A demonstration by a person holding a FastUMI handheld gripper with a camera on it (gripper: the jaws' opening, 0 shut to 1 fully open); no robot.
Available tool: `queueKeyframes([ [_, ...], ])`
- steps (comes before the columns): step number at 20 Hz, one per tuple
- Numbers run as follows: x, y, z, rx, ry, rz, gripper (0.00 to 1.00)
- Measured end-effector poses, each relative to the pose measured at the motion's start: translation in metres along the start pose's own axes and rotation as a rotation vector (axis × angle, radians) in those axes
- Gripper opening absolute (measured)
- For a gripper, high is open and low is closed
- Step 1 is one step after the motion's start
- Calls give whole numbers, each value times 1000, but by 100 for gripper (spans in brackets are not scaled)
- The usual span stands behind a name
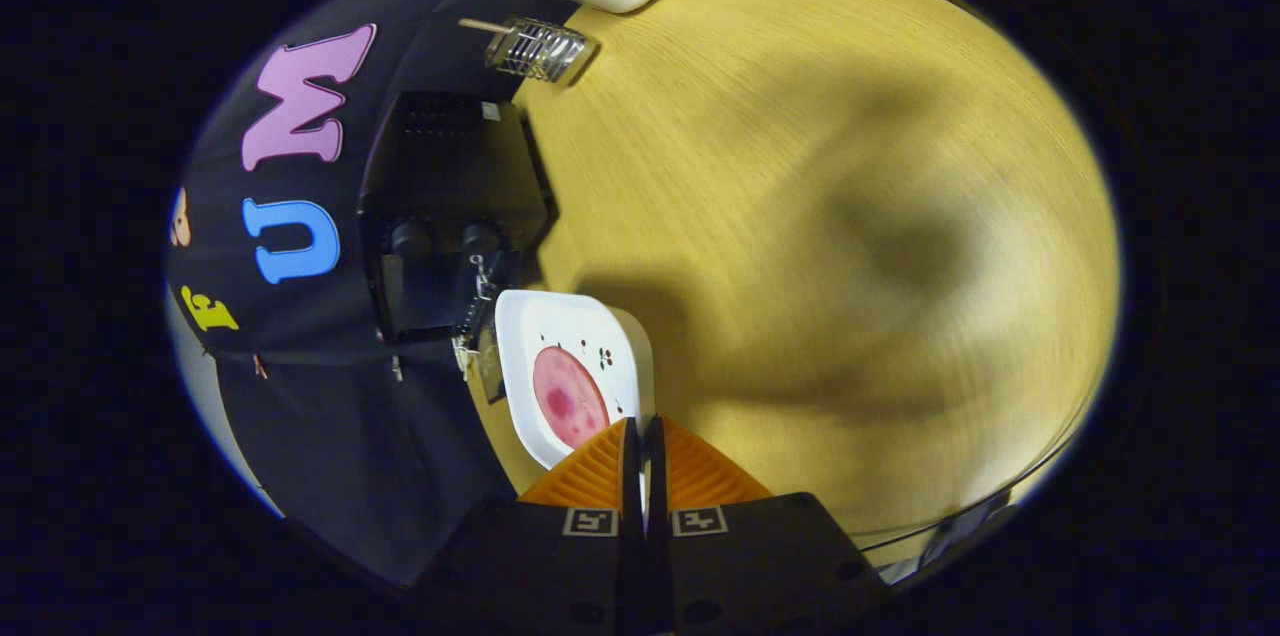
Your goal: Open the toaster oven, put the food inside, and close the toaster oven door.
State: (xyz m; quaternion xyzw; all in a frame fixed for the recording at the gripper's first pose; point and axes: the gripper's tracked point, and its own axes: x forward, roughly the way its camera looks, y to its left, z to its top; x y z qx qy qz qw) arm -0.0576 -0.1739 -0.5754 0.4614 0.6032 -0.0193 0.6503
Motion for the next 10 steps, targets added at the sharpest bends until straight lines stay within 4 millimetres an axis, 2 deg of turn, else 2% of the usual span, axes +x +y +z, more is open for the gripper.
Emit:
queueKeyframes([
  [4,29,61,-22,49,-44,70,5],
  [10,95,121,-44,216,-165,95,5],
])
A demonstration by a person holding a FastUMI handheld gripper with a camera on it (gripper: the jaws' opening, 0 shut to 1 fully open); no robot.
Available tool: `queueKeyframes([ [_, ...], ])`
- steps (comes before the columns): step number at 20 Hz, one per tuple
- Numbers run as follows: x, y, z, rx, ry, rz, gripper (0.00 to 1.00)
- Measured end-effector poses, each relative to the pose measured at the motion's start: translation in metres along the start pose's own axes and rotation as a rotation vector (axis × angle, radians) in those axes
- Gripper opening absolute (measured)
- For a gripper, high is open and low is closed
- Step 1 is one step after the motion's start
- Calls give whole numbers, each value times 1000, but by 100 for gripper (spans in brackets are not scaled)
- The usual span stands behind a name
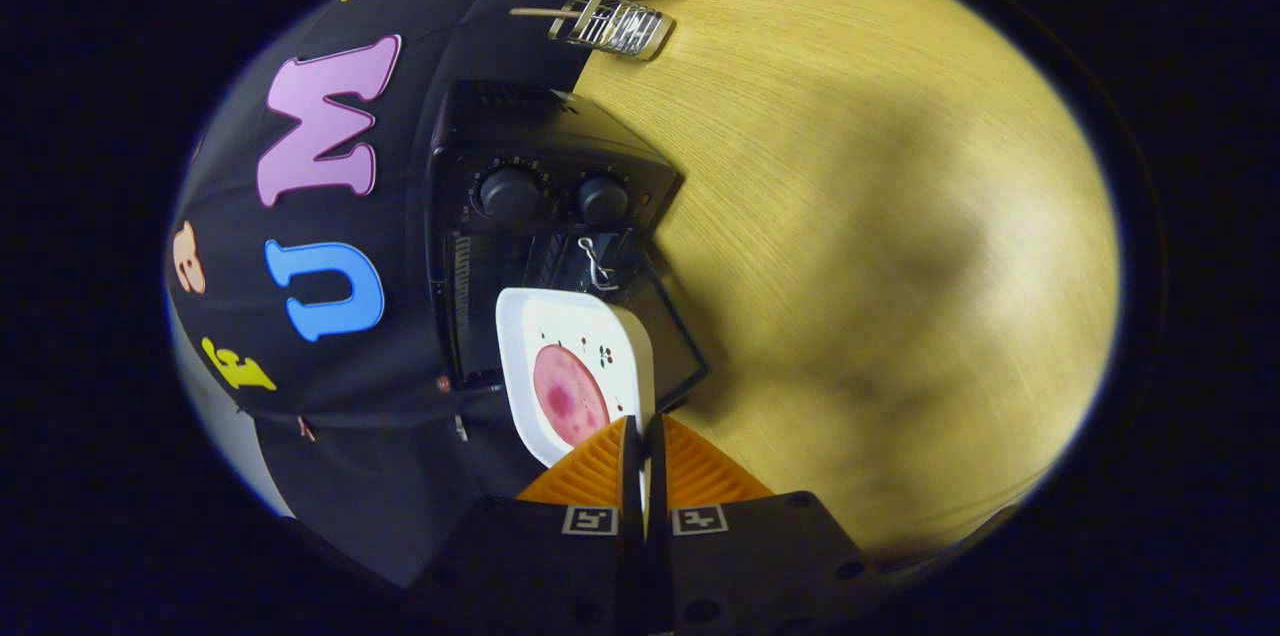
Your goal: Open the toaster oven, put the food inside, and close the toaster oven door.
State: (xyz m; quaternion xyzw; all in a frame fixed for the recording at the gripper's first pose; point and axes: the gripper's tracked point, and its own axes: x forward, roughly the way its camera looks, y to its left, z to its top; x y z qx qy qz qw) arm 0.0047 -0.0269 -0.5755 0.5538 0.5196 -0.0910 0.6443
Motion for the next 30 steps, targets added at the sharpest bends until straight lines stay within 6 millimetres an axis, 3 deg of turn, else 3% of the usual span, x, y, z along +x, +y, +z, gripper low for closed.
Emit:
queueKeyframes([
  [6,60,41,-9,163,-144,7,5],
  [11,118,80,7,355,-287,19,5],
  [15,152,105,17,411,-359,31,5],
  [19,179,114,20,461,-394,9,5],
  [22,189,106,20,431,-411,-46,5],
  [30,185,107,20,458,-406,-31,11],
])
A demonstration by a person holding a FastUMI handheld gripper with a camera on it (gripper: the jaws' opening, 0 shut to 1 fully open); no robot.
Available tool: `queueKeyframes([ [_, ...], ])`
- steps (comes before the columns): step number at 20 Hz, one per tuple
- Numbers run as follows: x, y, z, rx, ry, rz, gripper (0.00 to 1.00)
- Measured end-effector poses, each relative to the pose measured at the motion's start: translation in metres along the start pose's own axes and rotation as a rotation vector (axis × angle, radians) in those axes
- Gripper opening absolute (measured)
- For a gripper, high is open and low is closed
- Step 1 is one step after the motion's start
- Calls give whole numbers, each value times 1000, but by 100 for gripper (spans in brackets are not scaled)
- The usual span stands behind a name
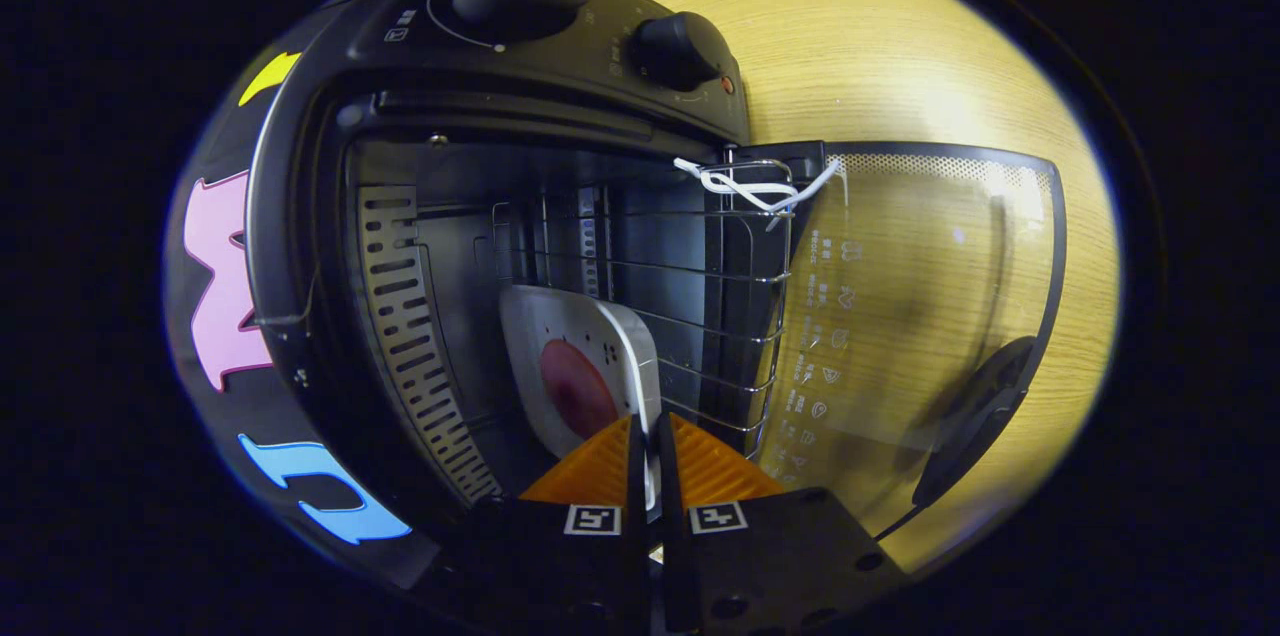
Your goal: Open the toaster oven, put the food inside, and close the toaster oven door.
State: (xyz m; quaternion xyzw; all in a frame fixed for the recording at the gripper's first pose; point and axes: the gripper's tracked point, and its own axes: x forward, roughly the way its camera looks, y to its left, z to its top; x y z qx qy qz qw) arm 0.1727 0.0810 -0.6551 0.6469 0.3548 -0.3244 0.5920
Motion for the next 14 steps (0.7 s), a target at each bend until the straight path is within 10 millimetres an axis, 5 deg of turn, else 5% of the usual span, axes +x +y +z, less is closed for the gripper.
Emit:
queueKeyframes([
  [2,-4,1,2,2,7,8,11],
  [3,-10,0,0,-13,10,10,27],
  [6,-27,-9,-2,-84,38,7,27],
  [8,-49,-18,-4,-189,61,18,53],
  [10,-75,-33,-5,-312,59,7,54],
  [13,-110,-53,3,-472,61,-20,97],
  [14,-119,-59,3,-513,68,-27,97],
])
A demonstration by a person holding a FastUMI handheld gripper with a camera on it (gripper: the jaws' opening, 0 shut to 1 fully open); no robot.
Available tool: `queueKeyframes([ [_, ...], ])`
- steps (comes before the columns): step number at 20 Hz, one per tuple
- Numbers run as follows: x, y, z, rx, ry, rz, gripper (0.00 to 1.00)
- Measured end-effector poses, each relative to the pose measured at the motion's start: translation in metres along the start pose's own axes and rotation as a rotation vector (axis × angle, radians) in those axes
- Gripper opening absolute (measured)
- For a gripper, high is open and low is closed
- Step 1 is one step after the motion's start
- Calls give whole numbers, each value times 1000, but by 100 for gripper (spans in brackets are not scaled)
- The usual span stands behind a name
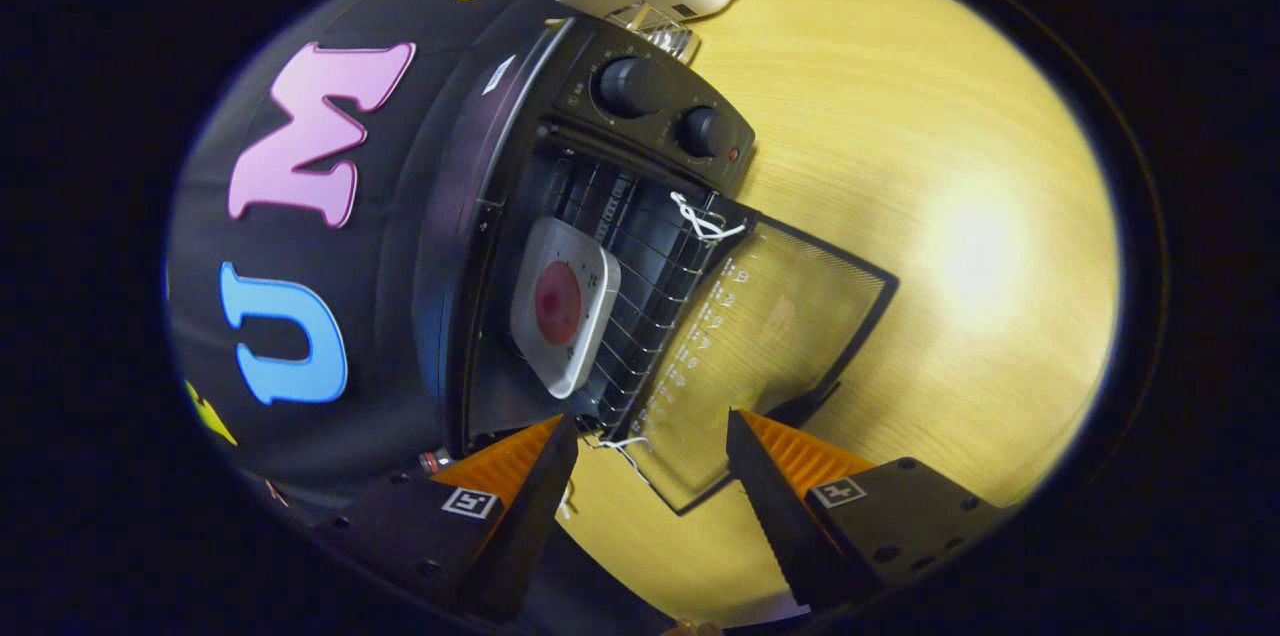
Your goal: Open the toaster oven, put the food inside, and close the toaster oven door.
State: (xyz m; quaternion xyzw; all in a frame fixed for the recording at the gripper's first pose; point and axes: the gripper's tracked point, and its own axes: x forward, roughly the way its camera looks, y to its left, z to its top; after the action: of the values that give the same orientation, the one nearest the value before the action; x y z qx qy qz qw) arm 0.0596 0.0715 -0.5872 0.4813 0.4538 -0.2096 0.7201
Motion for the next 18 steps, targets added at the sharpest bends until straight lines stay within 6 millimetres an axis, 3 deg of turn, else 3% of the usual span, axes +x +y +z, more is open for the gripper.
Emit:
queueKeyframes([
  [3,-19,-12,-27,-190,81,-1,99],
  [6,-21,-39,-49,-579,108,-56,99],
  [9,-3,-69,-57,-841,97,-146,99],
  [13,29,-108,-60,-989,112,-267,100],
  [18,54,-112,-54,-1021,55,-318,100],
])
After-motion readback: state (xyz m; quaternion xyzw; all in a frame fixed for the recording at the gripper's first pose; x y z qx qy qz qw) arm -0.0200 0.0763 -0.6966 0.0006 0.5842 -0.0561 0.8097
